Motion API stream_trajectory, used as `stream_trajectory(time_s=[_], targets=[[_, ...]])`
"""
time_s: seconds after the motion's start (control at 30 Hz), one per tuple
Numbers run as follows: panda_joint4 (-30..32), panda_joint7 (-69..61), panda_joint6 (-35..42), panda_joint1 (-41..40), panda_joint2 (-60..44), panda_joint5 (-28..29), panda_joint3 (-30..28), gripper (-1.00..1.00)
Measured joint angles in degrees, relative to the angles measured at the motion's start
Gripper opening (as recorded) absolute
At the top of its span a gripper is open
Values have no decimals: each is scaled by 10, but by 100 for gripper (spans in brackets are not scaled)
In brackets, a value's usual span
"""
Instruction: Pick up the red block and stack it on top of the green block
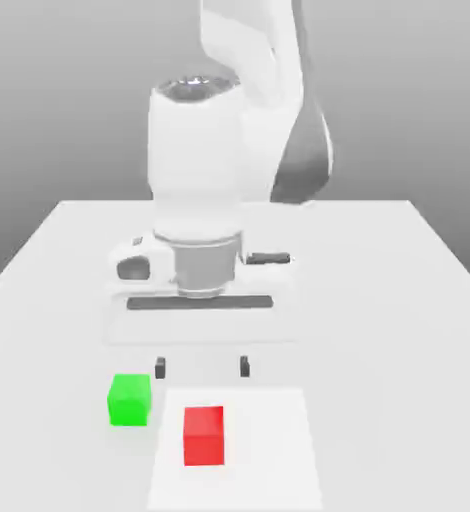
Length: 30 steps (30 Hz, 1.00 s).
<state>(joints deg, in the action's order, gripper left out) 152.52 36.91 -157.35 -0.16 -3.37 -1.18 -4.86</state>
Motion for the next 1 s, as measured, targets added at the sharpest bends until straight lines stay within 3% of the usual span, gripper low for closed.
stream_trajectory(time_s=[0.17, 0.2, 0.43, 0.63, 1.0], targets=[[-6, -17, -83, -12, -104, -19, 16, 0], [-9, -20, -100, -15, -124, -23, 20, -100], [-10, -19, -104, -17, -129, -22, 22, -100], [8, -10, -16, -14, -23, 2, 9, -100], [83, -277, 38, -107, 106, 48, -59, -100]])
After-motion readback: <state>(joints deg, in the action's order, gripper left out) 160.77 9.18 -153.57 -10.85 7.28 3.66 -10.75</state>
